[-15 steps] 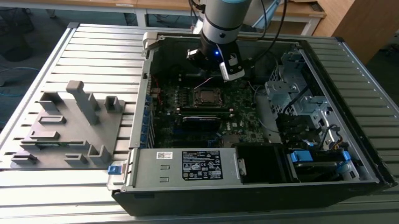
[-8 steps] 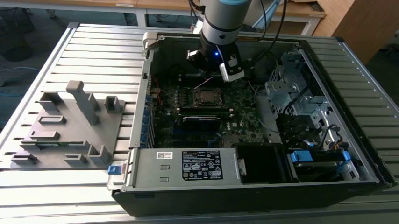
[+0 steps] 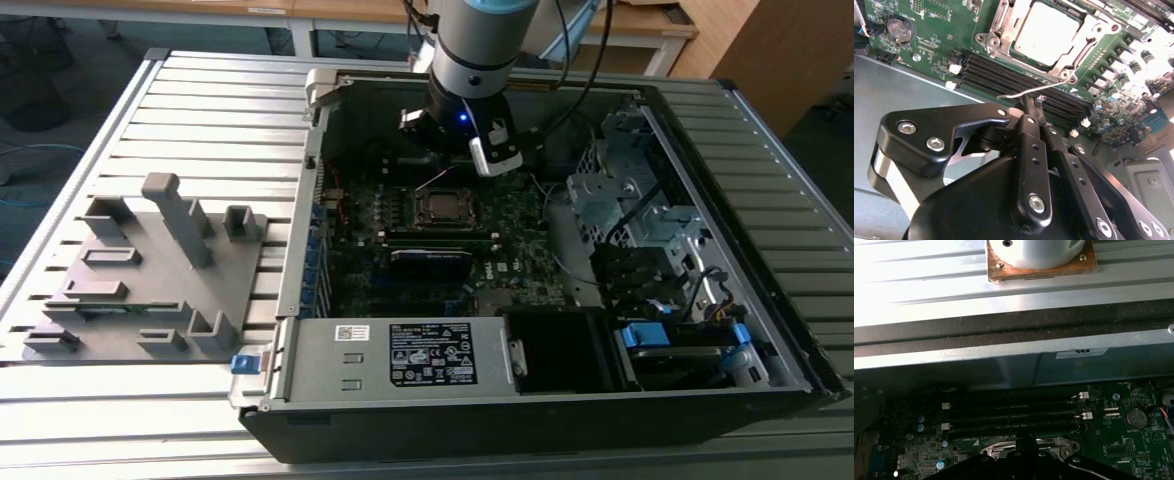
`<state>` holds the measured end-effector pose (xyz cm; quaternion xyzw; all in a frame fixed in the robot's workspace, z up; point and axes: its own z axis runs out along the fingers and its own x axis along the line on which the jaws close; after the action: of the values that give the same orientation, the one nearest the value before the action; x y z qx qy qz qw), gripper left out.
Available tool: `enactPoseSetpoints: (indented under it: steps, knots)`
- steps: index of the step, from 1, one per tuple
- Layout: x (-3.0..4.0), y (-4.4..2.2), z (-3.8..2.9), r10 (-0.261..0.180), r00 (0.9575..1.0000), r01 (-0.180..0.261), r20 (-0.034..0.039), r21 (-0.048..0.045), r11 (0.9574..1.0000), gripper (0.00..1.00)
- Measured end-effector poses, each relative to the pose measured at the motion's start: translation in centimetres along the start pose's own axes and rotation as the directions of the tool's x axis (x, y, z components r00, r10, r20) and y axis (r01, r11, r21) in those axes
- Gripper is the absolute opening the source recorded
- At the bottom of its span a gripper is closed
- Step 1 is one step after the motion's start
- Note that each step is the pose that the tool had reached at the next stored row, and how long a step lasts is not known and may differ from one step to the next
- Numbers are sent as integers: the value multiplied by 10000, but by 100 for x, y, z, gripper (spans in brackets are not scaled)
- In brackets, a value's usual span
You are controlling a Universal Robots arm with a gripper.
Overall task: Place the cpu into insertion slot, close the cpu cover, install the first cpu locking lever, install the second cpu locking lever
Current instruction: 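Install the first cpu locking lever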
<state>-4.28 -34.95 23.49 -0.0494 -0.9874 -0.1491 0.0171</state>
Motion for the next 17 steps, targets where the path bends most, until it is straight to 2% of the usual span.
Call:
enactPoseSetpoints:
  steps: [5,17]
  knots:
    - [0,-1,2,0,10000,0,0,-1,10000,10]
    - [2,-24,90,-1,10000,1,13,21,10000,10]
